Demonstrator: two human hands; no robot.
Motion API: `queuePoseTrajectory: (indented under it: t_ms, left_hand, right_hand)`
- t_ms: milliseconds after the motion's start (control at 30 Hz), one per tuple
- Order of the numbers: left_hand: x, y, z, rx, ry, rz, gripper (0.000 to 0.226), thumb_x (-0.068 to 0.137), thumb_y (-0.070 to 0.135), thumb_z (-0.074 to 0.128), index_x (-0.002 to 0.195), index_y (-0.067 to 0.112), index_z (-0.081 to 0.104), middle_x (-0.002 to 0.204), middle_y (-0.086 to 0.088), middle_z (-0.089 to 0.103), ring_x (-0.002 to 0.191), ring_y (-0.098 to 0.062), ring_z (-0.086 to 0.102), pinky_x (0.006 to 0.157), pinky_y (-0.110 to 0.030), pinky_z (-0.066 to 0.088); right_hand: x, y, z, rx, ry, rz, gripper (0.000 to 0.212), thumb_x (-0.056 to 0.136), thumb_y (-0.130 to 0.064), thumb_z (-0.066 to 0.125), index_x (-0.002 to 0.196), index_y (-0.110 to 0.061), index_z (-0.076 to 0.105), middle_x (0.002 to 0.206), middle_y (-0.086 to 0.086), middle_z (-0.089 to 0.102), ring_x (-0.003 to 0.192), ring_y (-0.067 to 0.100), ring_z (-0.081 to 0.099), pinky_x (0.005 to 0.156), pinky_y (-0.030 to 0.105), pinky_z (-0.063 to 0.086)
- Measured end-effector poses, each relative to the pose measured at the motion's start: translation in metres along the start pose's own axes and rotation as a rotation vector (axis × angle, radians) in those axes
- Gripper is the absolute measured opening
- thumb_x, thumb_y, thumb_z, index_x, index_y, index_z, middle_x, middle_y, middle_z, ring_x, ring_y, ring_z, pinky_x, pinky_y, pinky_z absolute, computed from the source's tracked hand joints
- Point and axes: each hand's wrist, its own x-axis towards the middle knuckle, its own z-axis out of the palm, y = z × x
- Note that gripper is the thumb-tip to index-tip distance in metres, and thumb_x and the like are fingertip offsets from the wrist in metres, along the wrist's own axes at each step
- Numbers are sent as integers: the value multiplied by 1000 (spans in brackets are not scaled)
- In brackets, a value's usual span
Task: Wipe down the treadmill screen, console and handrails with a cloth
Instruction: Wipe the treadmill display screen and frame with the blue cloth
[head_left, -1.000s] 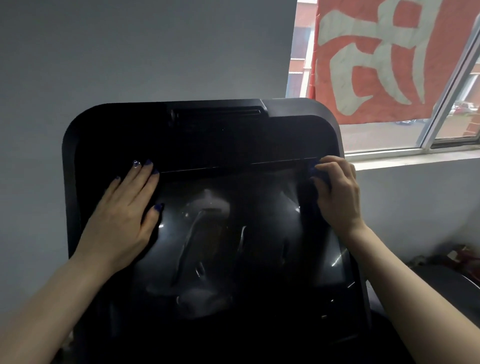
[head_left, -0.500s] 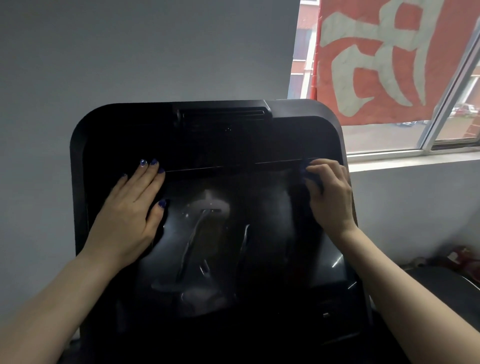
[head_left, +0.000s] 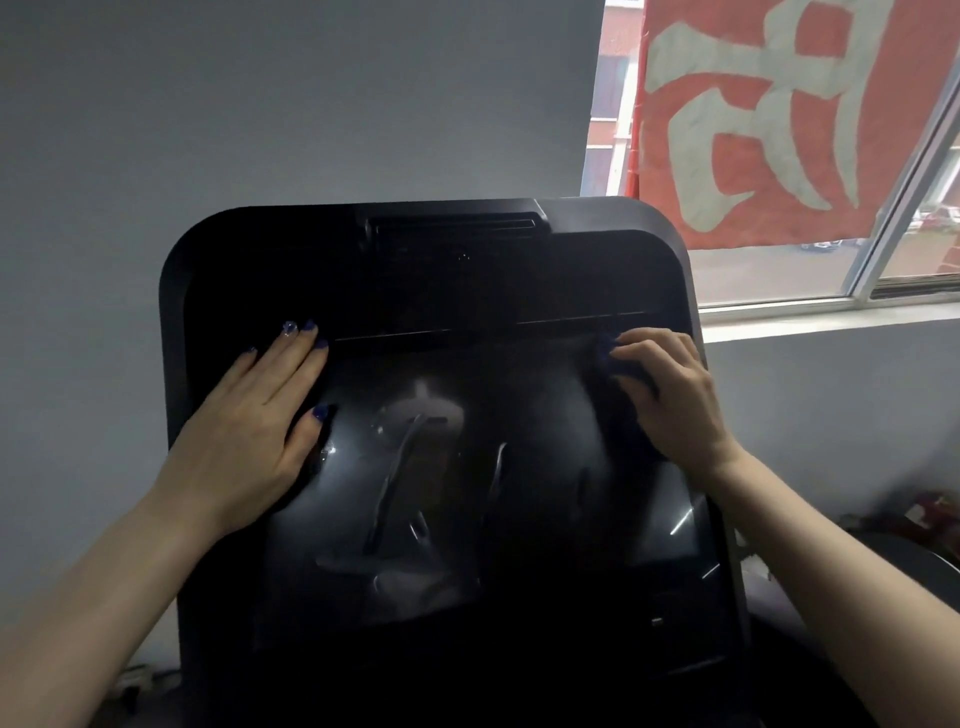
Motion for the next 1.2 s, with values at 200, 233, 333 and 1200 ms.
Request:
queuePoseTrajectory:
  t_ms: [200, 233, 333, 1200]
  left_hand:
    - [-16, -13, -3, 54, 73, 28, 55, 98, 26, 35, 143, -3, 45, 152, -17, 42, 140, -32, 41, 117, -46, 30]
    - [-15, -12, -2, 45, 92, 21, 54, 98, 26, 35, 143, -2, 46, 151, -17, 43, 139, -32, 42, 116, -46, 31]
    - [-16, -11, 3, 54, 139, 35, 53, 98, 25, 37, 141, -3, 48, 149, -19, 45, 138, -33, 43, 113, -47, 34]
    - [-21, -10, 8, 102, 185, 34, 52, 100, 29, 37, 139, -3, 51, 149, -18, 45, 140, -30, 42, 116, -46, 32]
  right_hand:
    - [12, -17, 16, -37, 64, 132, 28, 82, 2, 62, 110, 0, 62, 111, 14, 61, 102, 28, 49, 89, 21, 34]
    - [12, -16, 17, -37, 51, 120, 27, 82, 3, 64, 110, 0, 63, 112, 14, 61, 103, 29, 50, 90, 23, 36]
    - [7, -6, 7, -43, 0, 21, 19, 87, -6, 62, 104, 1, 67, 111, 13, 63, 102, 33, 55, 94, 19, 38]
    - [20, -22, 22, -29, 23, -19, 17, 88, -11, 64, 101, -1, 70, 109, 12, 62, 99, 30, 53, 92, 20, 38]
